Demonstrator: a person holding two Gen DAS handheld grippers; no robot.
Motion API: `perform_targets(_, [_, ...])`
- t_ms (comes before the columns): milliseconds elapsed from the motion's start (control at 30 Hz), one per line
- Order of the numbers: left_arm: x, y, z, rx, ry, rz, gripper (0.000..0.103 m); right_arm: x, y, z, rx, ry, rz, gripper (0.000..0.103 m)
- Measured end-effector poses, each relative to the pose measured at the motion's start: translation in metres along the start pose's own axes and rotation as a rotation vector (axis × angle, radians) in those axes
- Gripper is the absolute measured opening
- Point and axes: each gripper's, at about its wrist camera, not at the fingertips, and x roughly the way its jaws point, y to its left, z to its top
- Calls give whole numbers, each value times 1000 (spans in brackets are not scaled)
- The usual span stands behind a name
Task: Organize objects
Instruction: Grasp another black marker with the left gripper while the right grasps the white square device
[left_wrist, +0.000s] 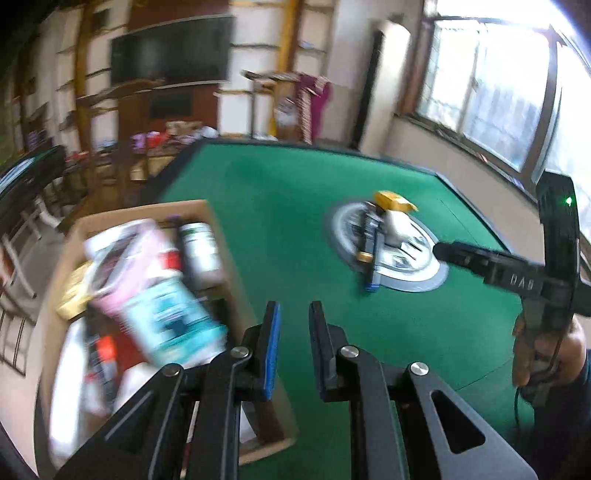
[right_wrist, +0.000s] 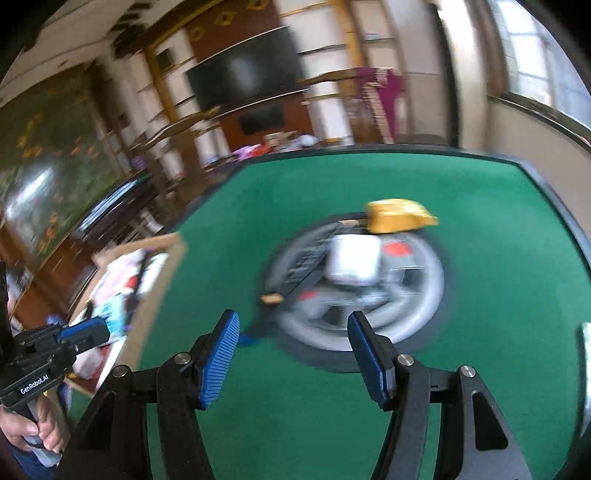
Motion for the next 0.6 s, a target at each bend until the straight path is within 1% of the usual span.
perform_targets(67, [27,-24,18,42,58,-31,15,-6,-31,4,60,-17,-23,66])
perform_targets(133, [47,-42,31,68,97,-66,15,-11,-54,7,126,-26,-22,66])
perform_targets(200, [73,-57,50,88,144,-86,15,-15,-67,7,188,-32,2,66])
perform_targets(233, [91,-67,62,102,183,-122,15,-17,-73,7,217,-39,11,66])
perform_targets(267, [103,-74,71,114,205,-137,15,-20,-76,7,232,-45,13,66])
perform_targets(367, [139,-91,91,163,264,-155,15,-27,-84,8,259,-71,10,66])
perform_targets(467, [173,-100,102,206,313,-130,15,-26,-92,9,289,-73,17,66])
perform_targets(600, [201,-95,112,205,351,-128,15,-24,-98,7,317,-63,33,66])
